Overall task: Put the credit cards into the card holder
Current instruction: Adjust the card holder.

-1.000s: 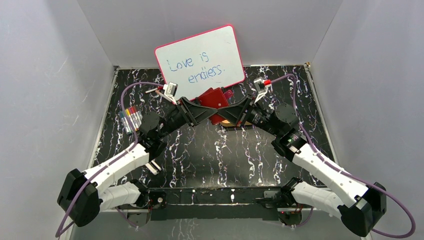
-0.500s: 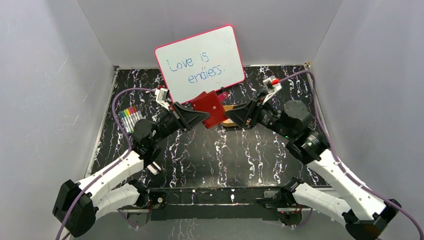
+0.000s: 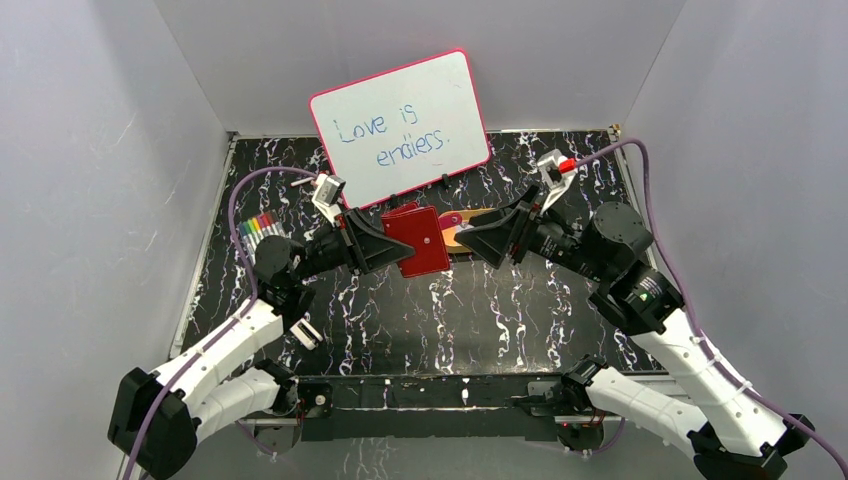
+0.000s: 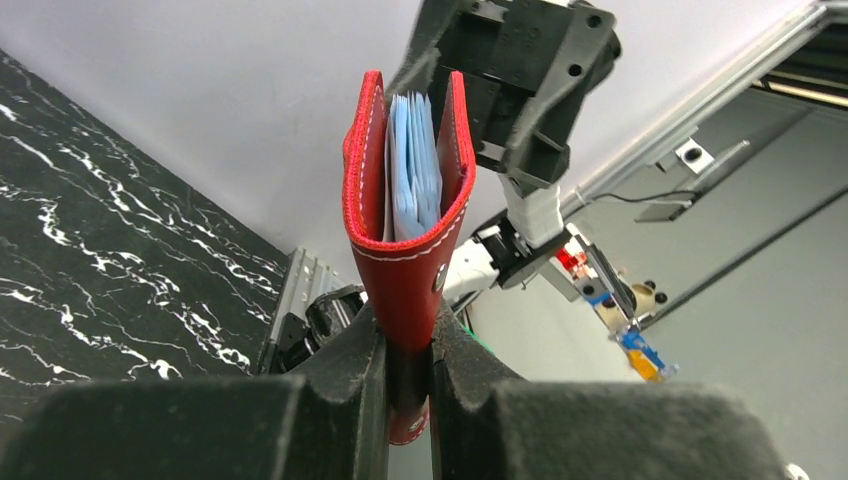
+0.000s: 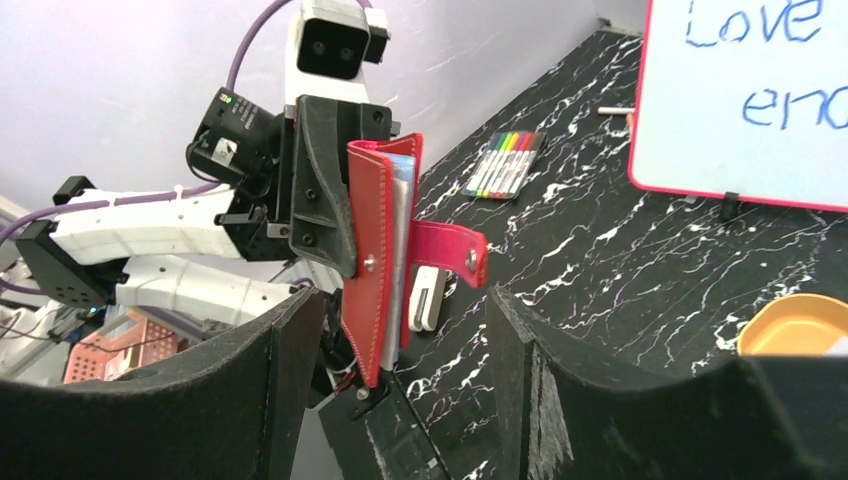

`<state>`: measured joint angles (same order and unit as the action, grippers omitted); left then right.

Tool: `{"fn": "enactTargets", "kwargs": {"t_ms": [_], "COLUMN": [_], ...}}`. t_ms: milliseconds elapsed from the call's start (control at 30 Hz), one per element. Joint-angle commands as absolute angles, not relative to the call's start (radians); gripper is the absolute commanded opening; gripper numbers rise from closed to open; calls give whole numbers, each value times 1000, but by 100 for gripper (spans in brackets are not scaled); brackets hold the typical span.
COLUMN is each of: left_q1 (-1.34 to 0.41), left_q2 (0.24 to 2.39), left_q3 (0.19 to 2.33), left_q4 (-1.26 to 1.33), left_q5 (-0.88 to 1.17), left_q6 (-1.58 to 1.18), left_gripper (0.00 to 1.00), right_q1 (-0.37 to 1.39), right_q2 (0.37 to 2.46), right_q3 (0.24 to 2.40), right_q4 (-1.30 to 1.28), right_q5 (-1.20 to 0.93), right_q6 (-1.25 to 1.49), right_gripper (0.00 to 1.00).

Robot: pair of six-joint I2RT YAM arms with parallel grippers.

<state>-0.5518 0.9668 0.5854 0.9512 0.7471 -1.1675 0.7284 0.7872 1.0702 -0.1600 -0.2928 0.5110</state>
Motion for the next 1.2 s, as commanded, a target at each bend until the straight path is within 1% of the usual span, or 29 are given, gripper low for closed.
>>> {"fn": "enactTargets", "kwargs": {"t_ms": [0,133,367,567,700,767,800,867,900,933,967,1000,1033,1100,1167], "left_q1": [-546,-546,-546,-546,-546,-546,-546,-546,-546,-546,-546,-546,-546,-546,-548], "left_q2": [940,939,927,922,919,920,920,921,921,919,917,914,911,912,925], "left_q3": [647,654,652,650,652,654,653,649,641,629,611,590,567,523,488], "left_q4": [1035,1044,1047,1050,1052,1052,1053,1053,1053,1053,1052,1053,1054,1071,1117], "left_q5": [828,848,863,865,864,862,861,852,838,809,783,755,731,696,687], "left_q6": [-1181,-1194,-1202,-1202,-1202,-1202,-1203,-1207,-1216,-1226,-1240,-1252,-1265,-1295,-1330], "left_gripper": [0,0,0,0,0,0,0,0,2,13,25,36,43,51,55], "right_q1": [728,728,727,728,728,728,729,727,728,728,728,728,727,728,729], "right_q2": [800,801,836,870,876,881,881,876,872,868,863,860,861,861,861], "right_q3": [1103,1095,1074,1065,1063,1066,1065,1060,1059,1057,1057,1061,1066,1073,1083], "right_q4": [-125,-130,-51,-9,-9,-9,-9,-9,-9,-10,-19,-38,-60,-93,-124], "right_q5": [-330,-298,-335,-393,-408,-415,-415,-411,-405,-395,-385,-373,-368,-369,-369], "right_q6": [534,538,582,614,621,624,625,626,626,624,623,620,614,608,606], "right_gripper": [68,66,60,43,40,35,30,16,9,3,0,0,0,0,0]}}
